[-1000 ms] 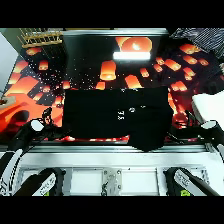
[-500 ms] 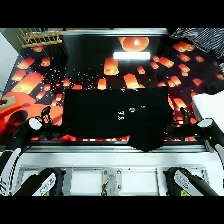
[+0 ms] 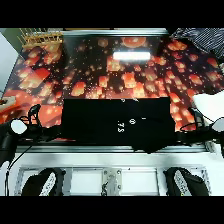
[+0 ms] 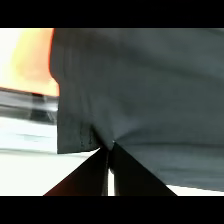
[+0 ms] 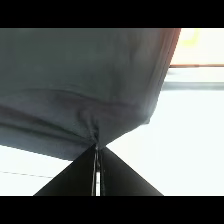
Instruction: Fold the clothes and pants, and hang the long-sleeved shirts on hangers.
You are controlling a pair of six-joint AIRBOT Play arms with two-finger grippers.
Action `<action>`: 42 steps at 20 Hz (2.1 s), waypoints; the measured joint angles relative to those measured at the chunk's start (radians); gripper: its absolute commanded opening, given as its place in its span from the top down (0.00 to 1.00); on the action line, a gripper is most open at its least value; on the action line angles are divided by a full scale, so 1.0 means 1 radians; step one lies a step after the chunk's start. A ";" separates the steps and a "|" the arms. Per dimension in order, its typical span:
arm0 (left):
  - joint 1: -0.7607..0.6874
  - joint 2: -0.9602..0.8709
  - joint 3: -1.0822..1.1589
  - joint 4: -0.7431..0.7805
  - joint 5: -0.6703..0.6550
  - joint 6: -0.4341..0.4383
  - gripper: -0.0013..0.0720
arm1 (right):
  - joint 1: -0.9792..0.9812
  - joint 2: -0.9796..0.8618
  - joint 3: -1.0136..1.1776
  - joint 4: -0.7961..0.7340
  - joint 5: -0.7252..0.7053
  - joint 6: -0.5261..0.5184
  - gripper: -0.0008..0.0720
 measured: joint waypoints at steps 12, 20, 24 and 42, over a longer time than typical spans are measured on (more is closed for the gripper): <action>-0.111 -0.507 0.440 0.014 0.032 -0.007 0.98 | 0.119 -0.259 0.303 -0.018 -0.233 0.048 0.97; -0.127 -0.806 0.734 0.010 0.036 -0.003 0.33 | 0.195 -0.499 0.389 0.082 -0.533 0.051 0.95; -0.126 -0.863 0.843 -0.009 0.049 -0.007 0.25 | 0.200 -0.555 0.397 0.233 -0.676 0.051 0.04; -0.443 -0.657 0.616 -0.050 0.194 -0.054 0.98 | -0.155 -0.811 0.435 0.387 -0.321 -0.187 0.05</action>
